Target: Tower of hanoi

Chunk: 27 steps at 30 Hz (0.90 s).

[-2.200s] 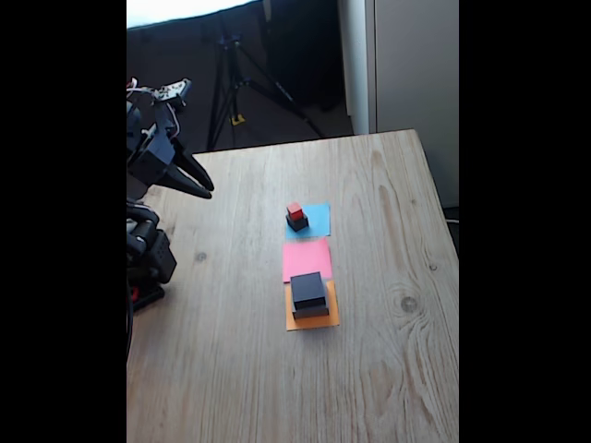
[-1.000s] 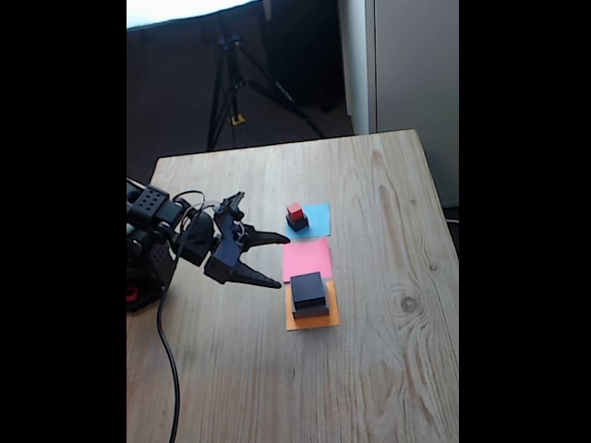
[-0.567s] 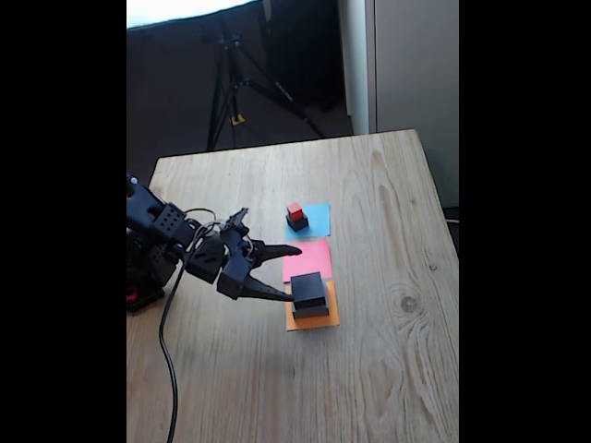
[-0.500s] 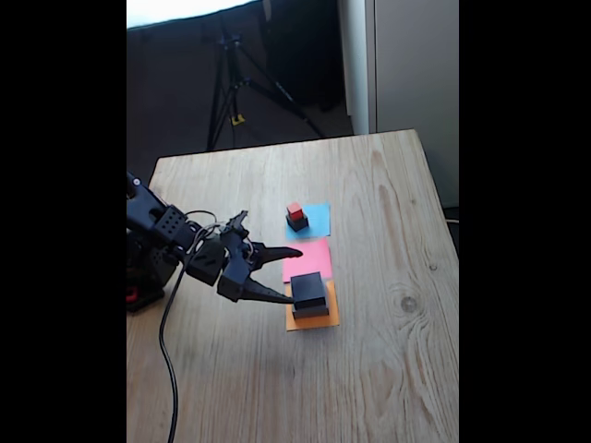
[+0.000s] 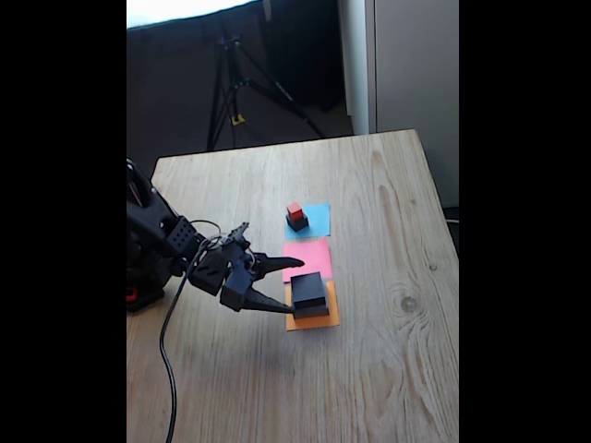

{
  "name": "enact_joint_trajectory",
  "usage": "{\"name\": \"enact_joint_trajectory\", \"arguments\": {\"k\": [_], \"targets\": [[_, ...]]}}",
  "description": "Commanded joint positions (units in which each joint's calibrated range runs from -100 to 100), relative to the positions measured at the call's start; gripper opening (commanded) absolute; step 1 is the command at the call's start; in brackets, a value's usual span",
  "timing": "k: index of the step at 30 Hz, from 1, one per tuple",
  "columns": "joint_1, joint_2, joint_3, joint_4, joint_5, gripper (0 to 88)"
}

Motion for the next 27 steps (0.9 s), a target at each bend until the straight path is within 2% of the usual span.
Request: {"name": "enact_joint_trajectory", "arguments": {"k": [1, 9, 27], "targets": [[-1.1, 1.98, -0.48, -4.44, 0.69, 42.1], [-1.36, 8.41, -2.39, -10.34, 0.69, 42.3], [-2.78, 16.97, -6.66, -16.5, 0.69, 41.8]]}}
